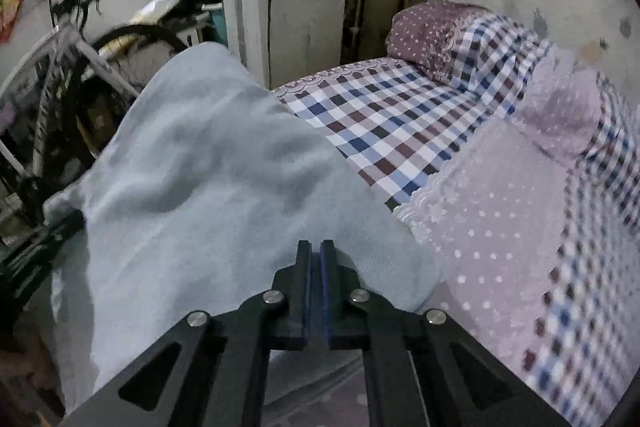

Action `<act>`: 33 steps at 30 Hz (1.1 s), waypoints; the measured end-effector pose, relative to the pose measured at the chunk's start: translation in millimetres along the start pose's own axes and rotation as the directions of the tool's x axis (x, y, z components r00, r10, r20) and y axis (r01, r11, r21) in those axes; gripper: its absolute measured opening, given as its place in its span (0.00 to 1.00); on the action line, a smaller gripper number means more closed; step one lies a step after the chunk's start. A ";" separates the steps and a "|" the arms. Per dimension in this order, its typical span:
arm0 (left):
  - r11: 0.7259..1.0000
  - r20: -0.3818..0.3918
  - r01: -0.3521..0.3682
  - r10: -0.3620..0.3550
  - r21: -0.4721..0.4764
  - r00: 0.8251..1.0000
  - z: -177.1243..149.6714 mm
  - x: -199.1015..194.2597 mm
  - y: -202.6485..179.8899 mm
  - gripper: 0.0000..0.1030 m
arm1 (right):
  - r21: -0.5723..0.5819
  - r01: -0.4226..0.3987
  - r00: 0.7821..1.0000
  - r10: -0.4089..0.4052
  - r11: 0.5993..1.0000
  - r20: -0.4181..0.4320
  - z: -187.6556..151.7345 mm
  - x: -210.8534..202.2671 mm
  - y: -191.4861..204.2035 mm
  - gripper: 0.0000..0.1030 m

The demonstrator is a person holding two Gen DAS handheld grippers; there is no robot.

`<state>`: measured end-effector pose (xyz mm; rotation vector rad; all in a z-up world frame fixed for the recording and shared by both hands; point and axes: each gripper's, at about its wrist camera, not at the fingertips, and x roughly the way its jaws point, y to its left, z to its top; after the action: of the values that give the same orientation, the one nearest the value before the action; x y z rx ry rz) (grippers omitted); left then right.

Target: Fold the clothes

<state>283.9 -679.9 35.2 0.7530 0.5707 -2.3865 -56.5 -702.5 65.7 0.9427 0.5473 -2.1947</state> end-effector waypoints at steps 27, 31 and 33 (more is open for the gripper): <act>0.892 0.221 0.394 -0.439 0.220 0.871 -8.4 -276.6 -226.7 0.85 | 0.160 0.125 0.811 -0.194 0.979 0.552 -185.4 -426.3 -137.8 0.97; 0.834 0.183 0.517 -0.548 0.192 0.816 -26.4 -307.1 -267.4 0.87 | 0.185 0.160 0.784 -0.239 0.970 0.574 -232.4 -478.4 -162.8 0.98; 0.808 0.164 0.555 -0.585 0.197 0.794 -35.4 -321.1 -287.2 0.88 | 0.205 0.173 0.769 -0.262 0.963 0.583 -256.0 -502.7 -178.0 0.99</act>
<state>336.4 -322.1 271.9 0.3894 0.6074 -3.0528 190.2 -217.1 297.1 0.1879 0.1955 -2.5976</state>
